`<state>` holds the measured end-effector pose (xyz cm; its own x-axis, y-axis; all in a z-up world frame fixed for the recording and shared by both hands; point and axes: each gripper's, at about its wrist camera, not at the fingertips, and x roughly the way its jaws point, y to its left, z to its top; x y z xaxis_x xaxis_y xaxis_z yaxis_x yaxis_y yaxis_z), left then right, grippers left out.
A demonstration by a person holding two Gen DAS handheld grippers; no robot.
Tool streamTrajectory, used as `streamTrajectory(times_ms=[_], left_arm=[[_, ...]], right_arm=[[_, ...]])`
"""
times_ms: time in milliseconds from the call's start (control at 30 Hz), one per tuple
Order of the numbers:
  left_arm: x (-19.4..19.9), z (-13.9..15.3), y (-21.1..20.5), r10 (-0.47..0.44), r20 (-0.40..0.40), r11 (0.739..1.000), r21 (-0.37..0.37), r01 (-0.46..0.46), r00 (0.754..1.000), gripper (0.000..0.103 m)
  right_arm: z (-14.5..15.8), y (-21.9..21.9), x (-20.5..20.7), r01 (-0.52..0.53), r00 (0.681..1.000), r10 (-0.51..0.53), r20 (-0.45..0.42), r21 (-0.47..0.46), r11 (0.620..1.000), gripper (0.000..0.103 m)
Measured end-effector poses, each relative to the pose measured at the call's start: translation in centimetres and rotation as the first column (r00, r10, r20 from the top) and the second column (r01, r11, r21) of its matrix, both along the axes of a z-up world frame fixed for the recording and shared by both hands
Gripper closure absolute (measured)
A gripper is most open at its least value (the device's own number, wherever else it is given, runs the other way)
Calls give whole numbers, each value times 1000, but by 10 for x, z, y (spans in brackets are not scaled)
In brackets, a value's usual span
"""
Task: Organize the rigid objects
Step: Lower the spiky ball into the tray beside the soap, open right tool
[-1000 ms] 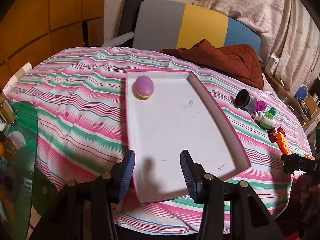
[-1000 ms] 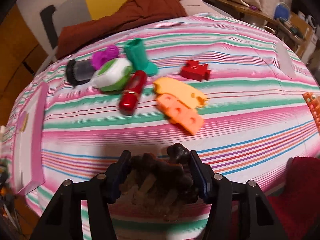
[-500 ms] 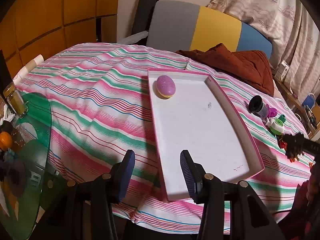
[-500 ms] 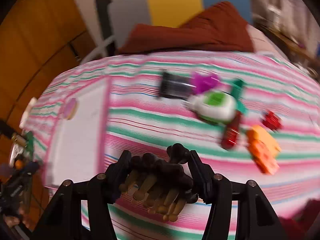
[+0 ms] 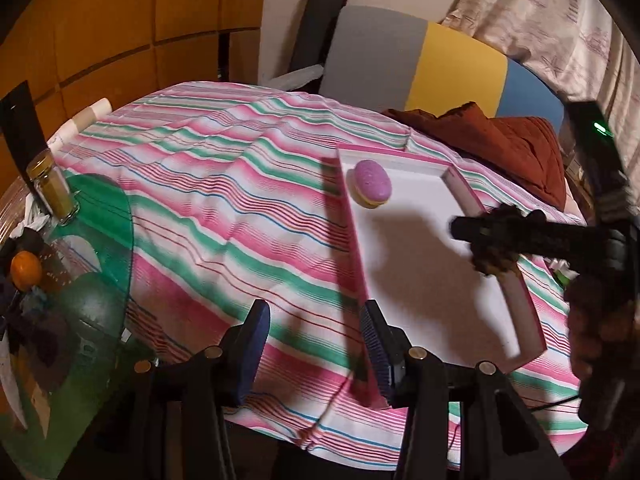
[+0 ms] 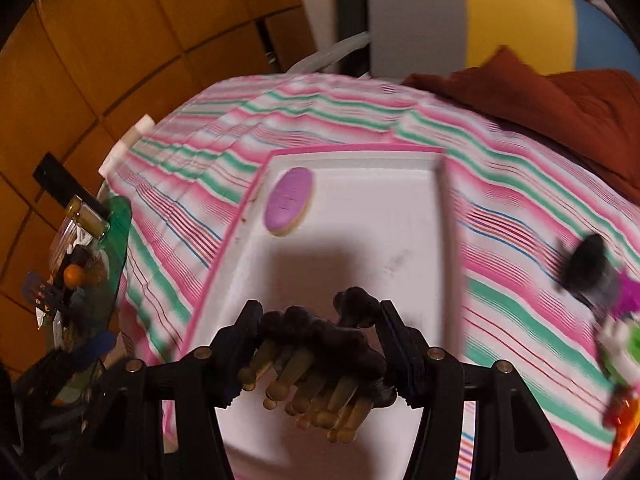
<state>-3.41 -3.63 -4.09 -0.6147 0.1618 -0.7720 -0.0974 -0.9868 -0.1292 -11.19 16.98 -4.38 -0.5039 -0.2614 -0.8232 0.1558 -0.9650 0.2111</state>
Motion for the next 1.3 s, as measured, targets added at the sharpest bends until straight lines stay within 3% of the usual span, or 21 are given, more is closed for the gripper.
streamTrajectory(times_ms=[233, 567, 833, 1000, 1300], left_arm=[[-4, -6, -13, 28, 13, 1000, 7, -28, 1000, 56], [-7, -11, -21, 44, 28, 999, 18, -44, 999, 56], [-5, -9, -19, 43, 16, 999, 13, -43, 999, 56], [-4, -6, -18, 42, 6, 999, 10, -42, 999, 56], [2, -2, -11, 21, -7, 1000, -11, -21, 1000, 56]], right_arm=[[-11, -40, -38, -32, 999, 32, 5, 61, 998, 44], [-30, -50, -70, 8, 998, -11, 58, 62, 998, 43], [-13, -34, -58, 46, 999, -46, 13, -20, 999, 29], [1, -13, -41, 86, 996, -88, -19, -63, 994, 28], [18, 33, 1, 133, 987, -134, -85, -12, 991, 27]])
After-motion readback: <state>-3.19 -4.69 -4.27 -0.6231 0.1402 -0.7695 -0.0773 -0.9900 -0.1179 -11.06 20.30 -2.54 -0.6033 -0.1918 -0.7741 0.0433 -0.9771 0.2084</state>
